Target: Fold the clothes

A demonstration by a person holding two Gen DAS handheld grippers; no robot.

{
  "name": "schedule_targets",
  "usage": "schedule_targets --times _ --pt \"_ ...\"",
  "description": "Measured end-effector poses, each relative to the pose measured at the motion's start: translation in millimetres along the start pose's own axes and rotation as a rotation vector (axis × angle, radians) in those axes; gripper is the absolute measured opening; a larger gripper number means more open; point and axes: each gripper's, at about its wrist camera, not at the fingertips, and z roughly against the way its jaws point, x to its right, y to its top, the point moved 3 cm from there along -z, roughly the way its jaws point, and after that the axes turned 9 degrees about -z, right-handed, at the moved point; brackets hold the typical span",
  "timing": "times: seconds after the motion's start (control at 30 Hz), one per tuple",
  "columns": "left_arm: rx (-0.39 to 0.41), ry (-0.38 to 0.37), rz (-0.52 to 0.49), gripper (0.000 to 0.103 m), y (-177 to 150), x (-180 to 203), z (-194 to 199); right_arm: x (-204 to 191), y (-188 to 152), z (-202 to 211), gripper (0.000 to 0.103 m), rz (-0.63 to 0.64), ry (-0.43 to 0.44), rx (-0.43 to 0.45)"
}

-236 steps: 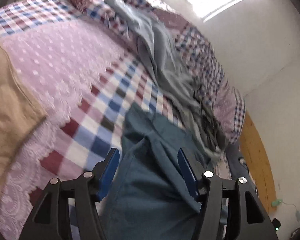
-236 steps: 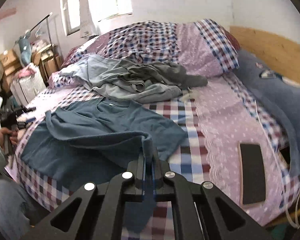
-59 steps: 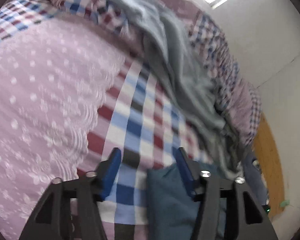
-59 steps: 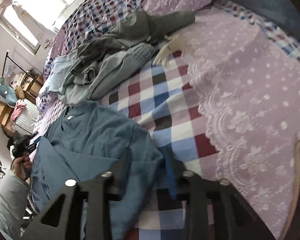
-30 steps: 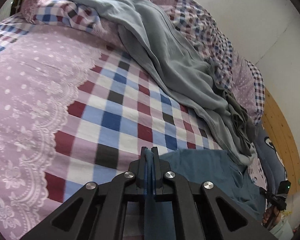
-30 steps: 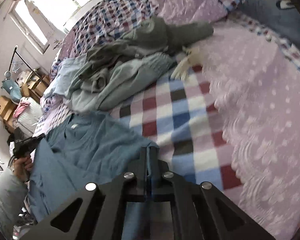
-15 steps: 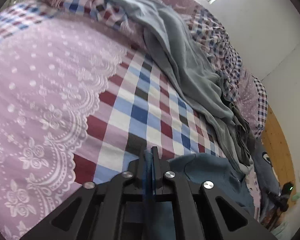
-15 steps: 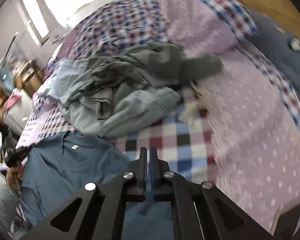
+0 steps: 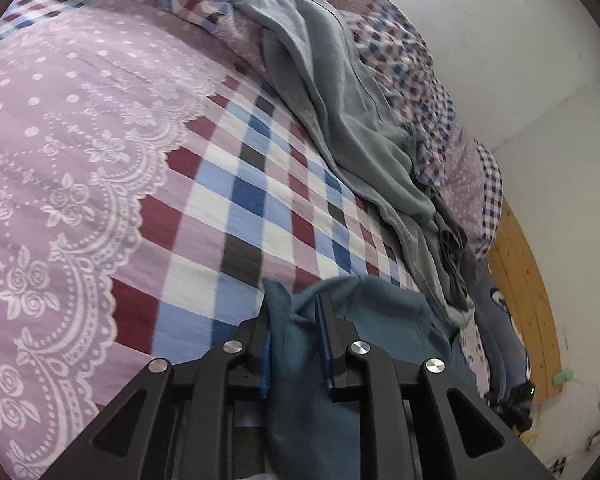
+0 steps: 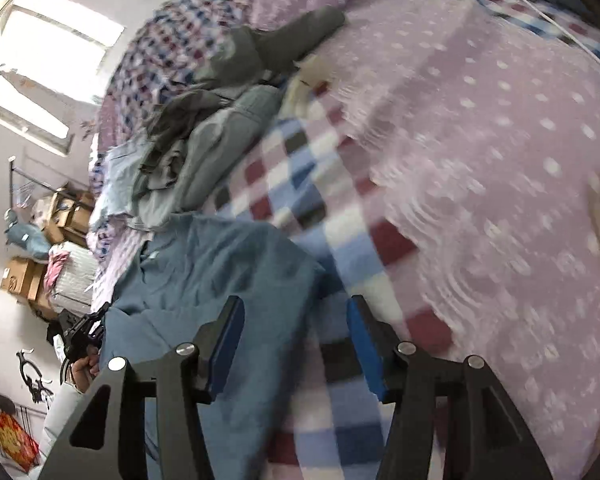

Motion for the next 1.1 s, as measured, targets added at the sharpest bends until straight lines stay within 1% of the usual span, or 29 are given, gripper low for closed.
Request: schedule_targets --times 0.07,0.1,0.13,0.17,0.23,0.3,0.4,0.5,0.53,0.7,0.8,0.87,0.97,1.03,1.1 --pt "-0.013 0.005 -0.025 0.018 -1 5 -2 -9 2 -11 0.057 0.041 0.007 -0.019" --pt "-0.012 0.015 -0.032 0.017 -1 7 -2 -14 3 -17 0.052 0.066 0.001 -0.026" --pt "-0.013 0.025 -0.044 0.004 -1 9 -3 -20 3 -22 0.041 0.094 -0.005 -0.035" --pt "-0.001 0.045 -0.052 0.002 0 10 -1 -26 3 -29 0.004 0.125 -0.016 -0.049" --pt "0.024 0.084 -0.068 0.002 1 13 2 -38 1 -41 0.003 0.19 -0.055 -0.061" --pt "0.06 0.088 -0.065 0.002 2 13 8 -53 -1 -50 0.003 0.264 -0.099 -0.058" --pt "0.083 0.096 -0.062 0.002 3 11 13 -74 7 -53 0.002 0.343 -0.145 -0.03" --pt "0.105 0.098 -0.06 0.002 3 12 17 -100 21 -51 0.002 0.417 -0.188 0.017" --pt "0.113 0.098 -0.059 0.002 3 13 18 -111 25 -46 0.002 0.437 -0.188 0.04" --pt "0.218 0.073 -0.055 0.002 4 20 41 -168 49 -23 0.002 0.536 -0.188 0.156" --pt "0.294 0.065 -0.058 0.001 7 27 59 -203 60 -11 0.002 0.597 -0.186 0.223" --pt "0.349 0.074 -0.061 0.001 12 32 75 -230 65 -3 0.002 0.65 -0.194 0.277" --pt "0.424 0.089 -0.061 0.001 20 36 95 -257 72 6 0.002 0.702 -0.19 0.323" --pt "0.428 0.108 -0.052 0.001 24 32 97 -266 76 3 0.002 0.72 -0.205 0.34" --pt "0.412 0.142 -0.033 0.001 27 22 93 -263 83 -11 0.002 0.715 -0.24 0.338"
